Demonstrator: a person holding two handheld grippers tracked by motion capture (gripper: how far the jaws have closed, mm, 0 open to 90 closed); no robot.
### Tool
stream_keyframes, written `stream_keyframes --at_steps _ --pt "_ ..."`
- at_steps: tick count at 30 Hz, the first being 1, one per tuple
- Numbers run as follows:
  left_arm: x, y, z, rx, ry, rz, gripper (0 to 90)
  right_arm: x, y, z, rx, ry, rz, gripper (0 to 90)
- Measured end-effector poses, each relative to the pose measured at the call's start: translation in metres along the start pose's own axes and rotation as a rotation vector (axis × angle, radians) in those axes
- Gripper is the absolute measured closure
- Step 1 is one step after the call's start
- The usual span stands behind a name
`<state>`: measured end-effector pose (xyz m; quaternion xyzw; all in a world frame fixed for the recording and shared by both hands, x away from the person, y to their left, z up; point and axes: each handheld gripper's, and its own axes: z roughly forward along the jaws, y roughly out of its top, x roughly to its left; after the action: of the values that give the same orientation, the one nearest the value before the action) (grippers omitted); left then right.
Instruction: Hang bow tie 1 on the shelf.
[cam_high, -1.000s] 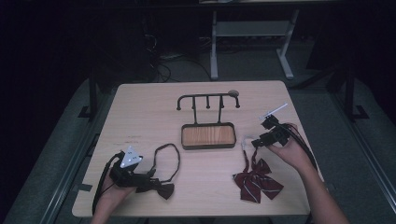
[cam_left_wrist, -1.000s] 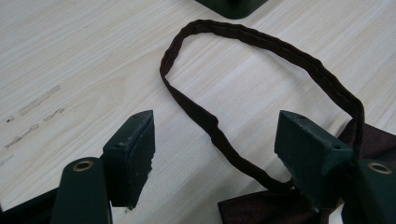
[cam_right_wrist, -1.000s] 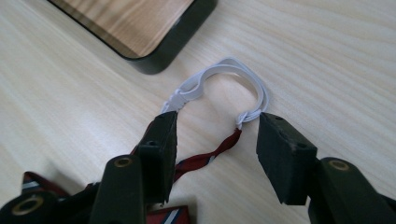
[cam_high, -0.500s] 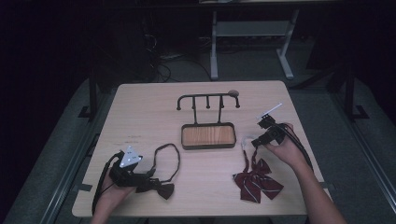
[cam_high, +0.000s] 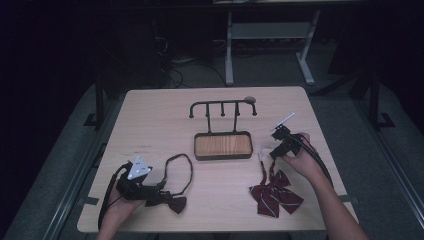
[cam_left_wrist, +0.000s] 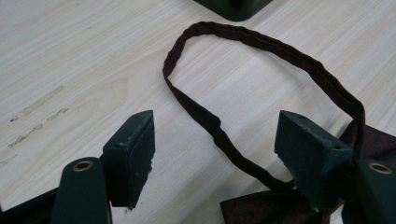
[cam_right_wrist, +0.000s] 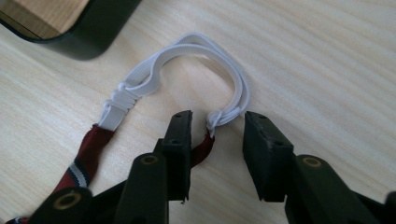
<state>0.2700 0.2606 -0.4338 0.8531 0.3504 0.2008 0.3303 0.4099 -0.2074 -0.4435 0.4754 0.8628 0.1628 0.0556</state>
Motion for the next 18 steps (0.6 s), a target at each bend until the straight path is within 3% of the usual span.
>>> stream_keyframes --at_steps 11,18 --pt "0.0001 0.0000 -0.0001 0.000 0.000 0.001 29.4 0.0053 0.0002 0.0003 0.010 -0.030 -0.029 81.3" --pt "-0.0001 -0.0003 0.0004 0.002 -0.003 -0.002 29.3 0.0033 -0.0028 -0.0045 0.017 -0.001 -0.022 84.2"
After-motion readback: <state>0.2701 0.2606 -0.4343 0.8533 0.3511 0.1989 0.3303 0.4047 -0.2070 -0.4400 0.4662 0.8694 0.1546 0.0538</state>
